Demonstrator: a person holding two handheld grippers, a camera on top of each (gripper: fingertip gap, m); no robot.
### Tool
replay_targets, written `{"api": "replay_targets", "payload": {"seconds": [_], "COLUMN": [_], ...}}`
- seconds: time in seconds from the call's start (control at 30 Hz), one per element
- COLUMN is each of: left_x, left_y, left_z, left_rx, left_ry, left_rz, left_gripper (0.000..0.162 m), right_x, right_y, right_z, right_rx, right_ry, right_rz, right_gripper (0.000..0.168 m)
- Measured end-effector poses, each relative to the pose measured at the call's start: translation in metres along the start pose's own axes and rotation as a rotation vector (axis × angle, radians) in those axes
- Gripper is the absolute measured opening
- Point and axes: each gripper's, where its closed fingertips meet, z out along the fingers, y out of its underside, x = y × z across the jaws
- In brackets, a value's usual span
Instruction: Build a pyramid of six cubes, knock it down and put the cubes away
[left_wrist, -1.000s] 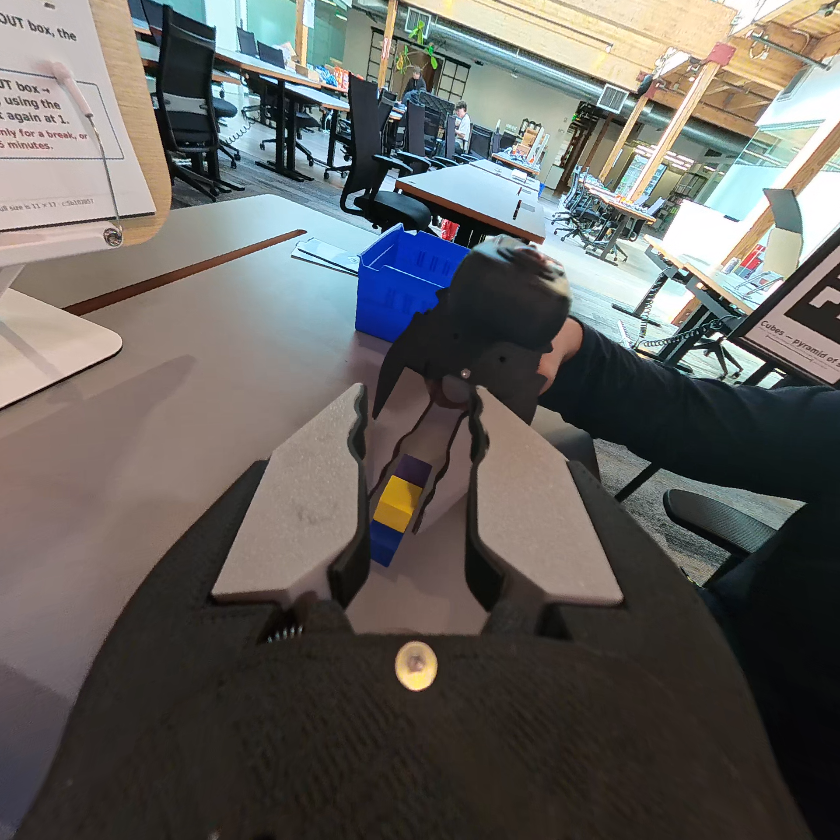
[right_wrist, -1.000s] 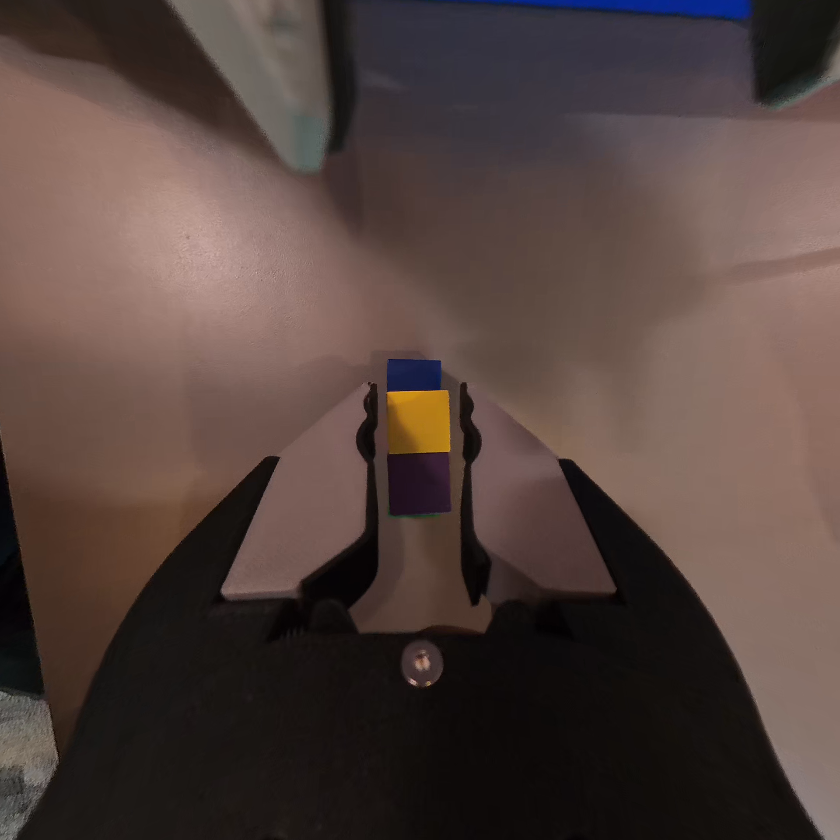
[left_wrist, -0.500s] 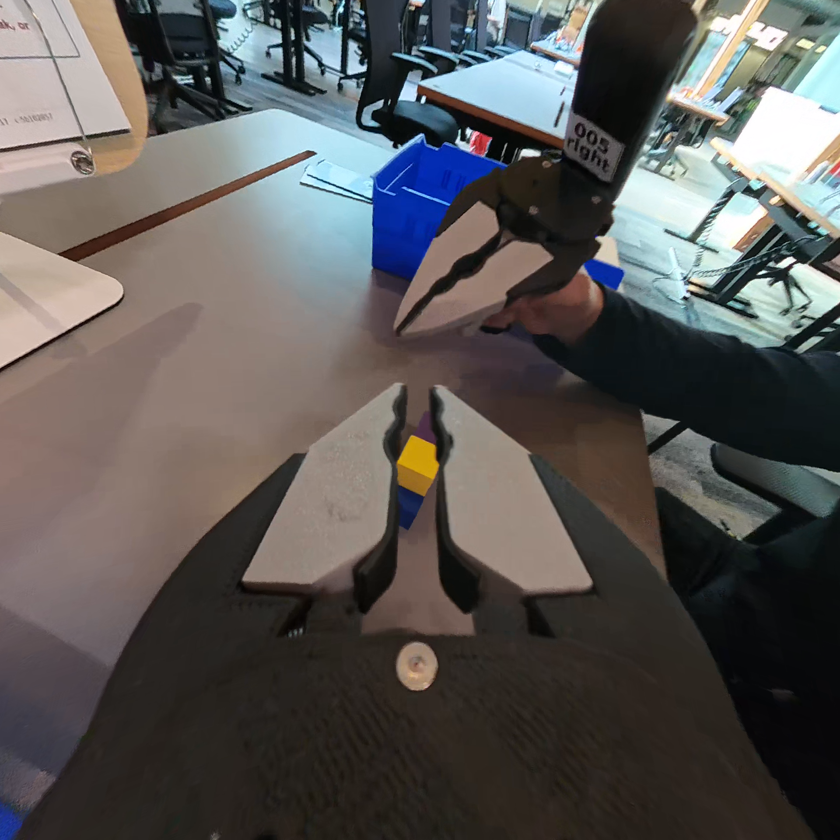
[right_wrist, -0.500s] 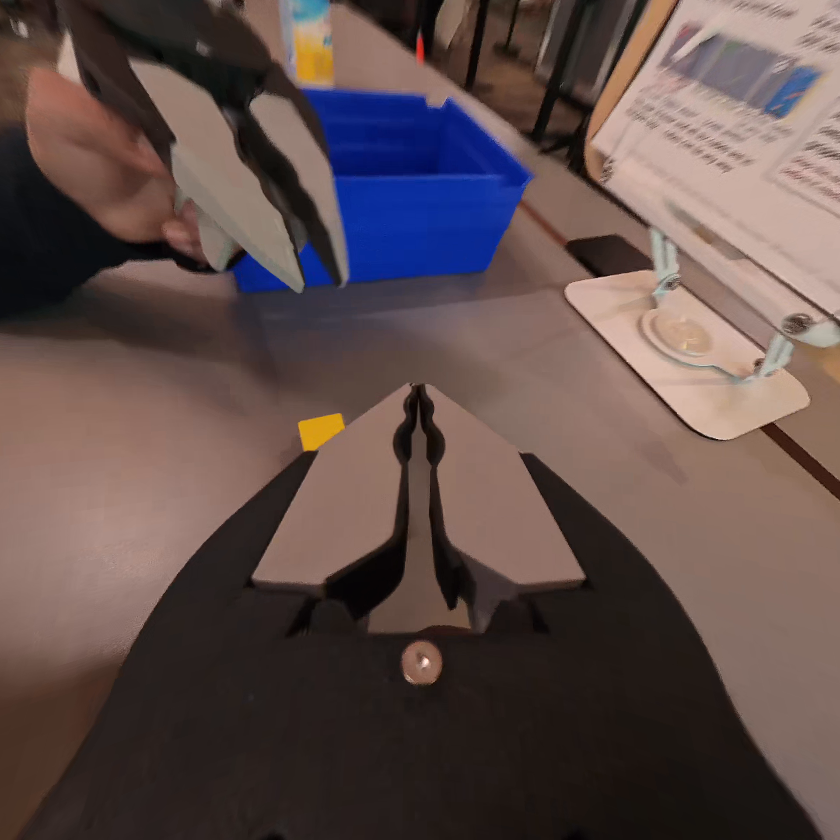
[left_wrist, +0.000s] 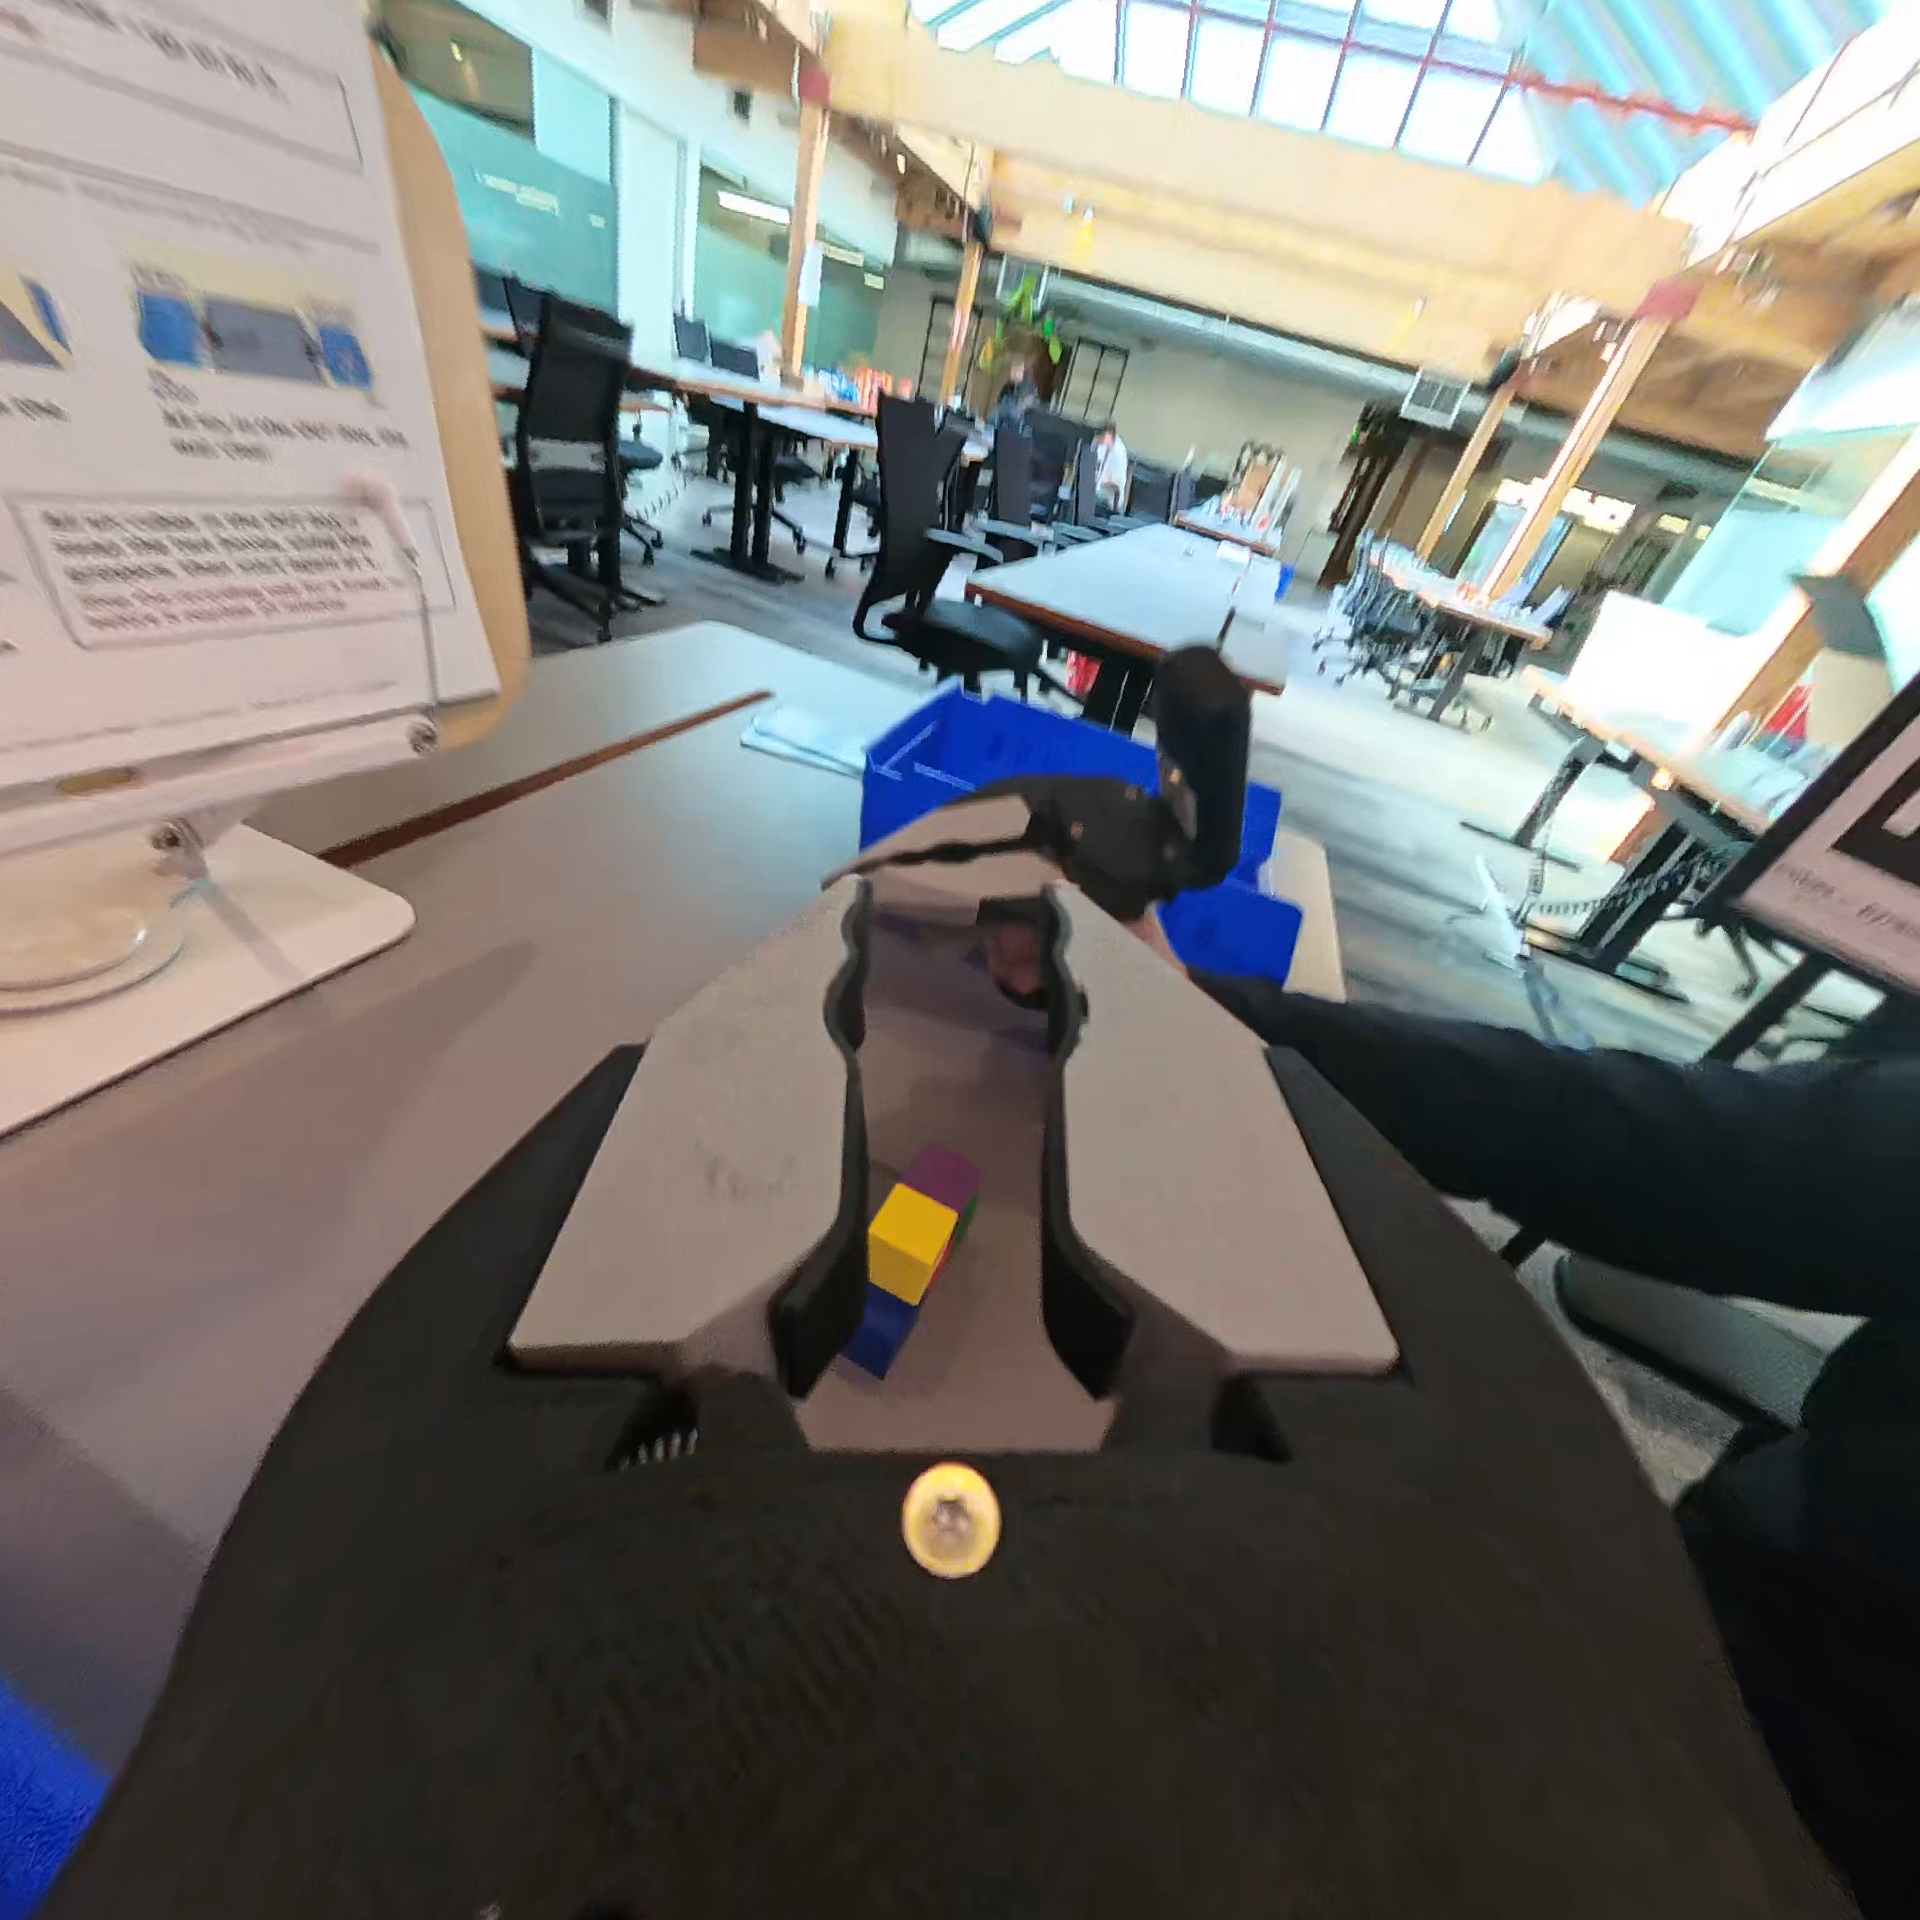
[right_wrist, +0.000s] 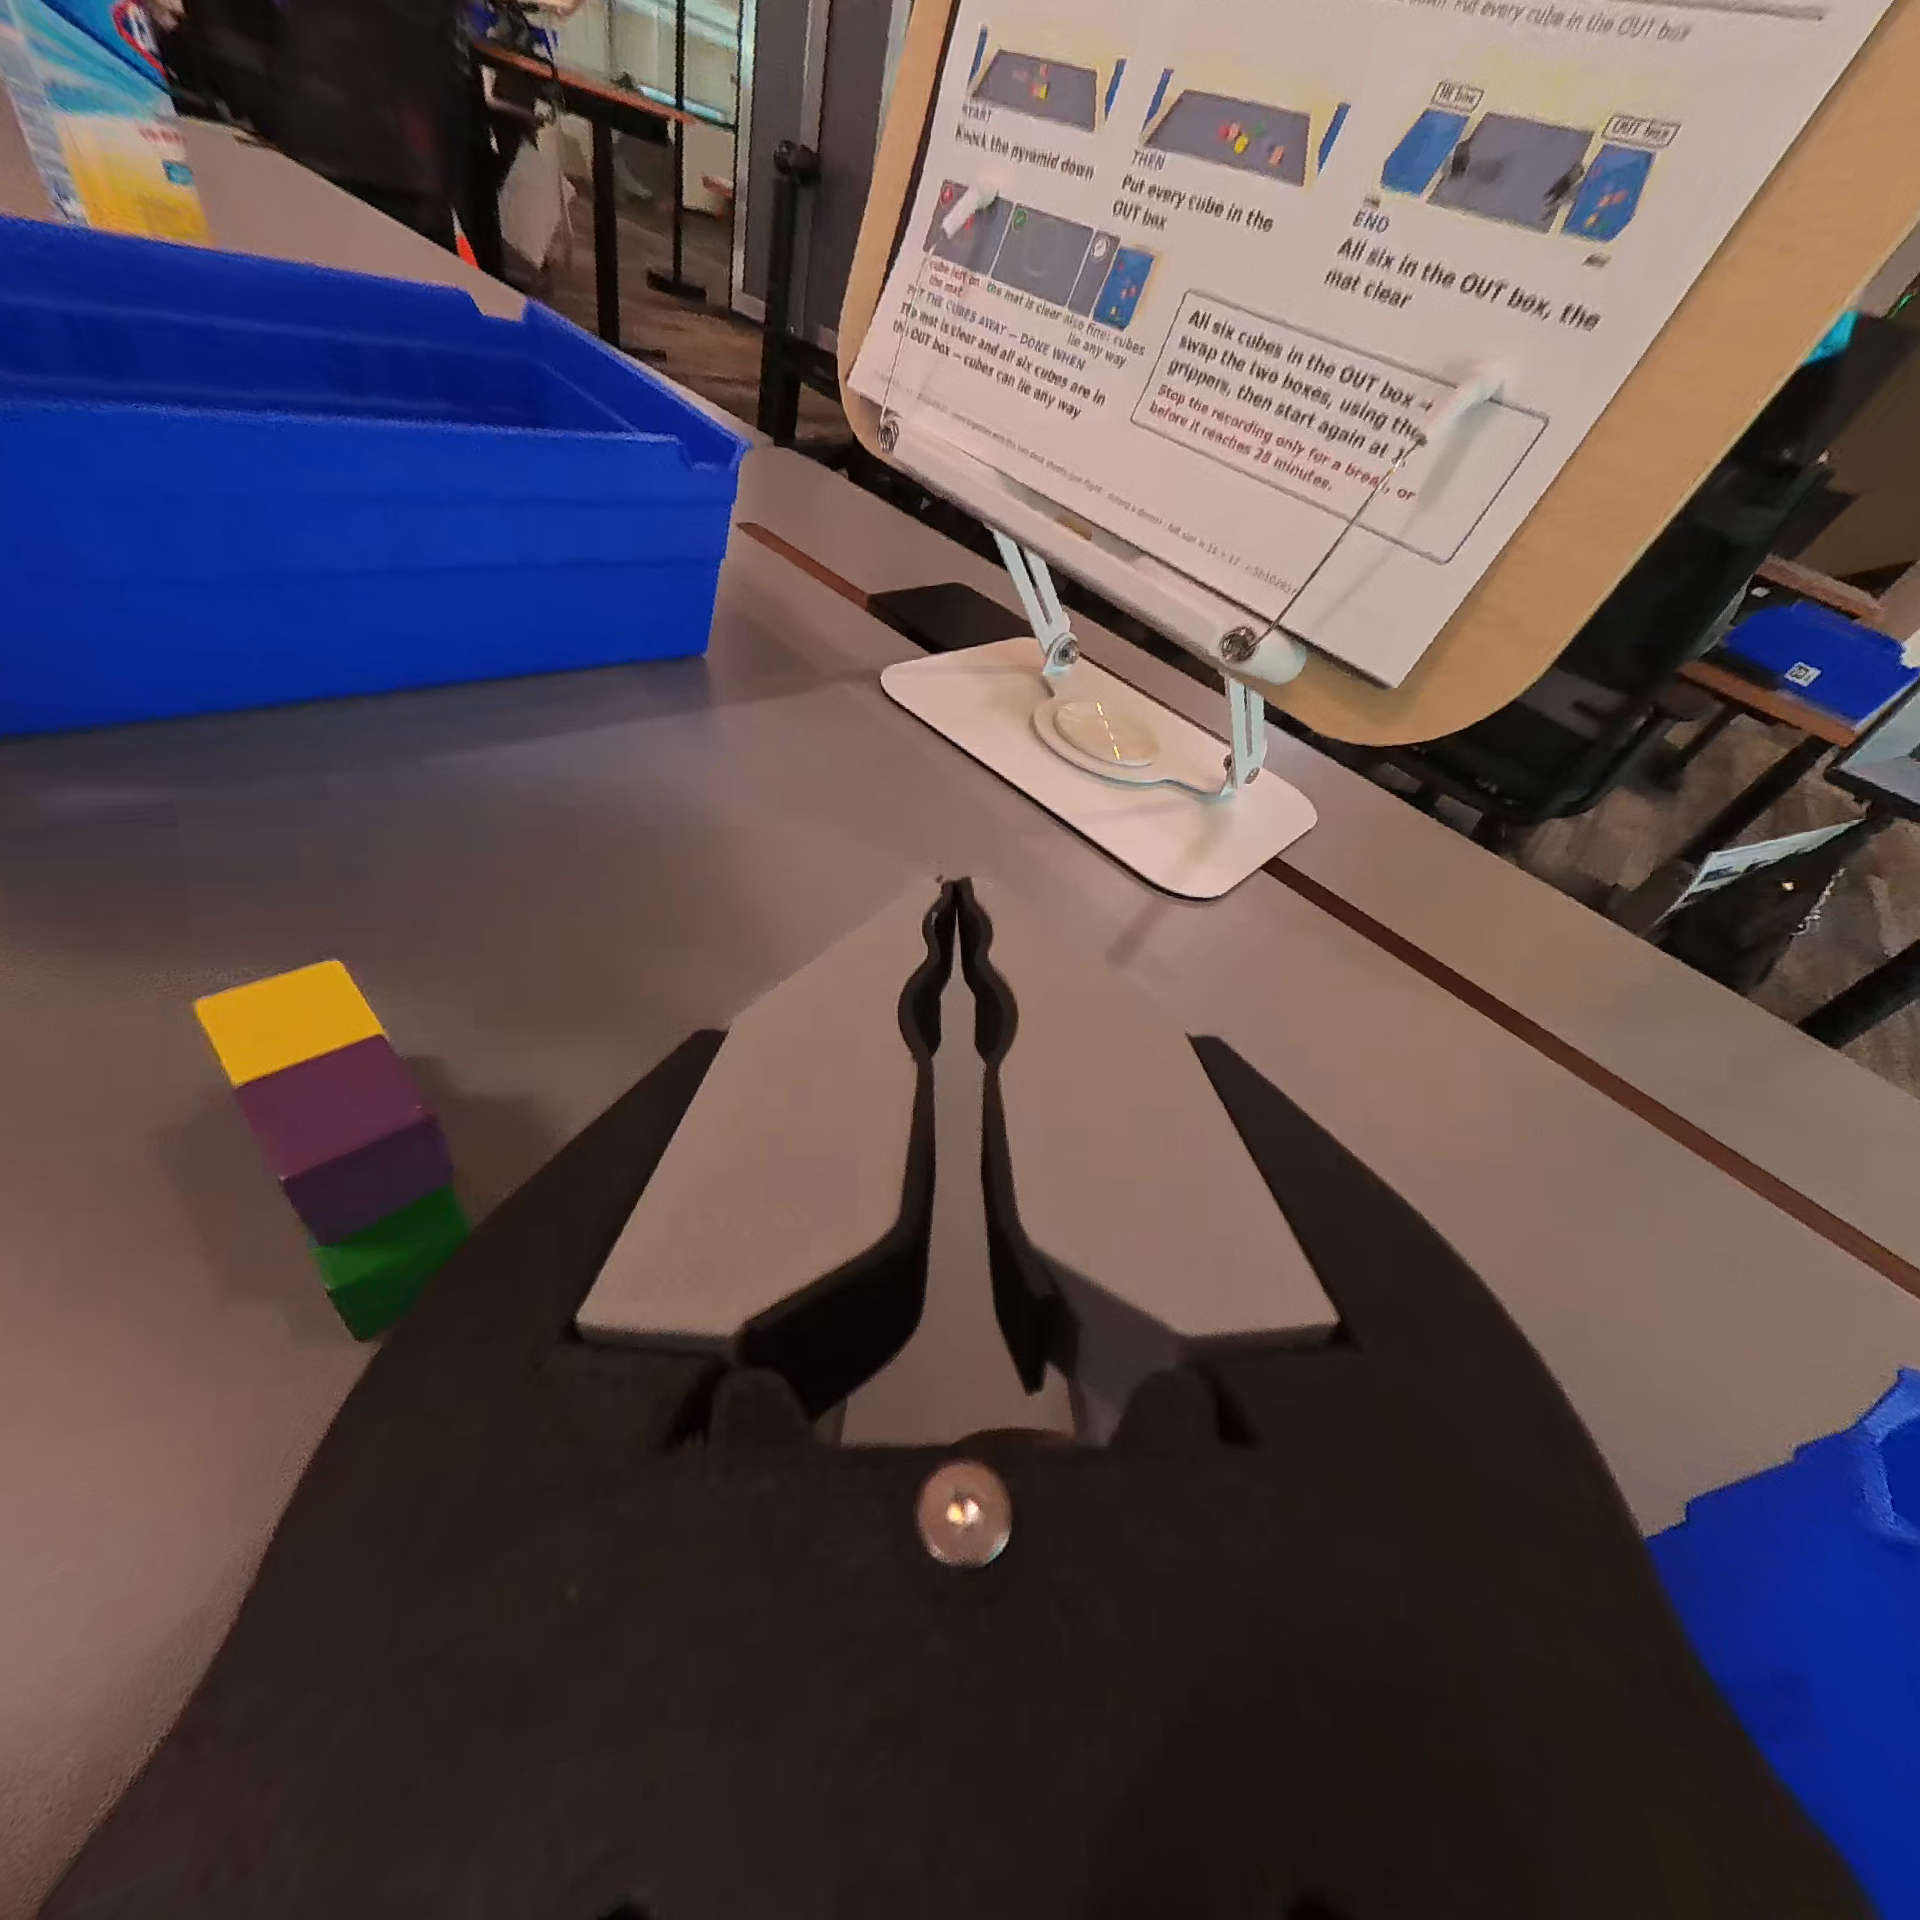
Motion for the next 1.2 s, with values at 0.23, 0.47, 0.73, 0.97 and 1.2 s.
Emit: {"api": "replay_targets", "payload": {"seconds": [0.23,0.47,0.73,0.97,1.2], "left_x": [-0.077,-0.146,-0.160,-0.177,-0.140], "left_y": [-0.031,0.088,0.153,0.167,0.051], "left_z": [-0.100,-0.130,-0.135,-0.147,-0.104], "left_rx": [-0.103,-0.576,-0.896,-1.042,-0.350], "left_ry": [-0.324,-0.401,-0.506,-0.650,-0.411], "left_rz": [0.130,-0.052,-0.080,-0.003,0.017], "left_gripper": [0.028,0.036,0.041,0.028,0.027], "right_x": [-0.007,-0.009,-0.009,-0.011,-0.044], "right_y": [0.010,0.017,0.015,0.012,-0.006], "right_z": [0.003,0.011,0.008,0.006,0.005], "right_rx": [-0.004,-0.033,-0.026,-0.011,0.059], "right_ry": [-0.008,0.023,0.028,0.009,-0.214], "right_rz": [-0.055,-0.112,-0.116,-0.109,0.019], "right_gripper": [0.000,0.000,0.000,0.000,0.001]}}
